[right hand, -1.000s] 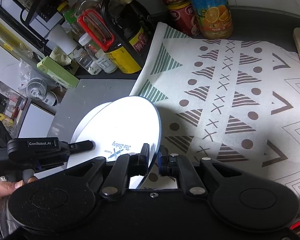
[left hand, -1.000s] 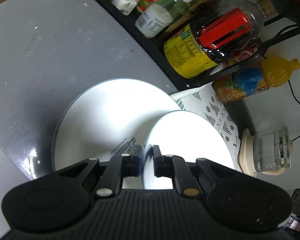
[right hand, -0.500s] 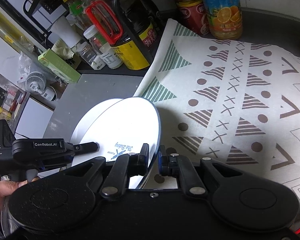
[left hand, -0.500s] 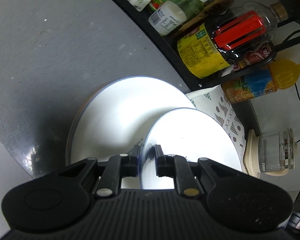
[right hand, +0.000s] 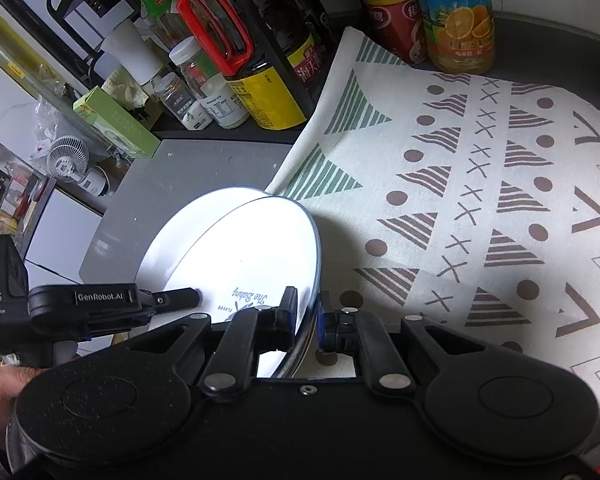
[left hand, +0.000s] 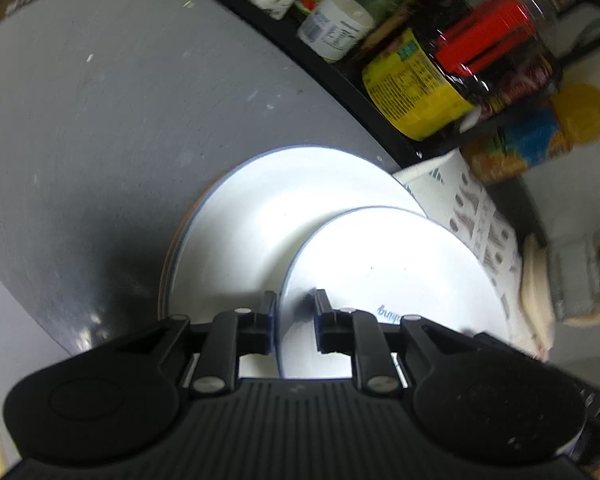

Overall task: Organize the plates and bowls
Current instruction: 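Lower the 'BAKERY' plate onto the 'Sweet' plate with both grippers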

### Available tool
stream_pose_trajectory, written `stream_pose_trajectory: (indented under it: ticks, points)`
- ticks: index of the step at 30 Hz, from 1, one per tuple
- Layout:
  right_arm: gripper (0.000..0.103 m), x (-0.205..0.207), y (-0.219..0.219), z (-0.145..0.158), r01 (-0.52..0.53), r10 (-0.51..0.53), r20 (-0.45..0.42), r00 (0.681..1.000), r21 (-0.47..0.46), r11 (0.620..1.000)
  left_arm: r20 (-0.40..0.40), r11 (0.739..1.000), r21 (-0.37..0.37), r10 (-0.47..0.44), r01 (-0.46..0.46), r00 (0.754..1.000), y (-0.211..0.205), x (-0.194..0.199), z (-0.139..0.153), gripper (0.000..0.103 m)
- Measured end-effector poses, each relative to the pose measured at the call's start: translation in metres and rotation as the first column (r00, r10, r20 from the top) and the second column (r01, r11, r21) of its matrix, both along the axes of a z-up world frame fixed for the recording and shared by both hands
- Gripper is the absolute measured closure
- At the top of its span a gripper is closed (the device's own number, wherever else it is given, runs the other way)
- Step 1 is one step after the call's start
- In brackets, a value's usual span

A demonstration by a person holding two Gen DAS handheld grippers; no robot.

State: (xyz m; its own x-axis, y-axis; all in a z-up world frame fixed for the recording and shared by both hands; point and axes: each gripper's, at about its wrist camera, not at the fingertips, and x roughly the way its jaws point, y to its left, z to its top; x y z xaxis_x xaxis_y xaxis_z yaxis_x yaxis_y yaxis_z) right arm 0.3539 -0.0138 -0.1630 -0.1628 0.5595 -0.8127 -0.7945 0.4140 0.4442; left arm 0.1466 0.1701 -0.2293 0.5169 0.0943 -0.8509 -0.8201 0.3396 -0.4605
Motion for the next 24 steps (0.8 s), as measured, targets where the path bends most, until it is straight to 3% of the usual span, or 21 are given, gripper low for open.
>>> stream_pose_trajectory:
  ticks: [8,14,17,22,24]
  points:
    - [0.097,0.007,-0.001,0.001,0.018,-0.018,-0.018,1.000,0.017,1.000,-0.102,0.996,0.043,-0.069,0.074,0.992,-0.004,0.016,0.006,0.085]
    - [0.097,0.006,-0.001,0.001,0.019,-0.019,-0.010,1.000,0.018,1.000,-0.105,0.998,0.025,-0.058,0.061,0.993,-0.002,0.013,0.009,0.085]
    - [0.097,0.005,0.000,0.000,0.023,-0.022,-0.009,1.000,0.018,1.000,-0.115,0.997,0.036,-0.057,0.062,0.992,0.000,0.011,0.015,0.074]
    - [0.097,0.005,-0.001,-0.001,0.021,-0.021,-0.002,1.000,0.019,1.000,-0.028,0.996,0.076,-0.037,0.039,0.999,0.003,-0.001,0.034,0.045]
    - [0.098,0.005,0.000,-0.001,0.023,-0.023,-0.003,1.000,0.016,1.000,-0.023,0.993,0.115,-0.018,0.020,1.000,0.004,-0.009,0.042,0.040]
